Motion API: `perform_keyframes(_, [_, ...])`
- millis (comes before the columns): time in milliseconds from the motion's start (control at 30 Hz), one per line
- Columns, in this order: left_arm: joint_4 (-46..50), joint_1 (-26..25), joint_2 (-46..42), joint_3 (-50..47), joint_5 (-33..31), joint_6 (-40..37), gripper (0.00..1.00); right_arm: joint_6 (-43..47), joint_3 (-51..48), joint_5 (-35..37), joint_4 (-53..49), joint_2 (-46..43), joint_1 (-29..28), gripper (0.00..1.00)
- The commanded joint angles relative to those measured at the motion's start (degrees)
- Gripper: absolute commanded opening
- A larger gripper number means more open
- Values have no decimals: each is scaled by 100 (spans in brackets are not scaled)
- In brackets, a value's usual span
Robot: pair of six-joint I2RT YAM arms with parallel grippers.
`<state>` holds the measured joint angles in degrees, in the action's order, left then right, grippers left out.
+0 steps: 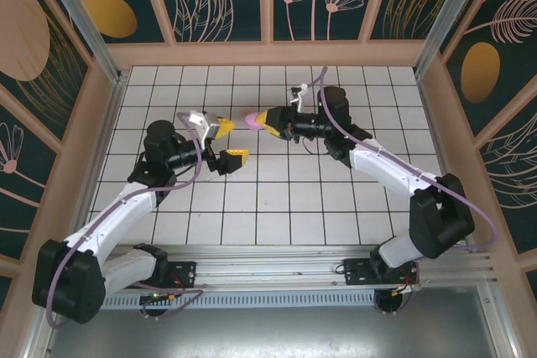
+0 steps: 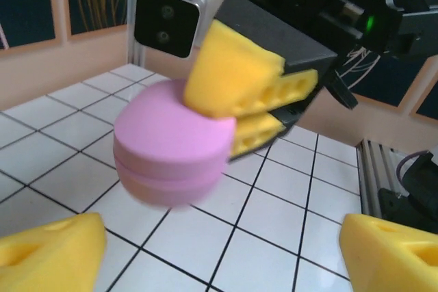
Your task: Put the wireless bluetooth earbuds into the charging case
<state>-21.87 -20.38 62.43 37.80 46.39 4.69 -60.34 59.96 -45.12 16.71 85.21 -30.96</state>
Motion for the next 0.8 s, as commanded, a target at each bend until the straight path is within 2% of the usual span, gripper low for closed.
perform_keyframes(0, [249,-19,-302,-119,-734,-139,98,457,407,380,-478,247,295,14])
perform_keyframes(133, [636,-18,-415,-129,-1296,-230,99,1265,1013,868,-1360,1017,601,14])
perform_keyframes(267, [968,-18,-447,-173,-1866,-226,98,1567,1750,884,-1492,2130,809,13])
perform_keyframes(533, [963,-18,-668,-451,-1998,-104,99,1924,3677,777,-2070,4239,881,10])
perform_keyframes(633, [948,-19,-730,-532,-1964,-105,99,2087,4027,991,-2302,4575,940,11])
perform_keyframes(767, [930,-20,-733,-579,-1915,-116,98,2081,3981,927,-2252,4804,1039,14])
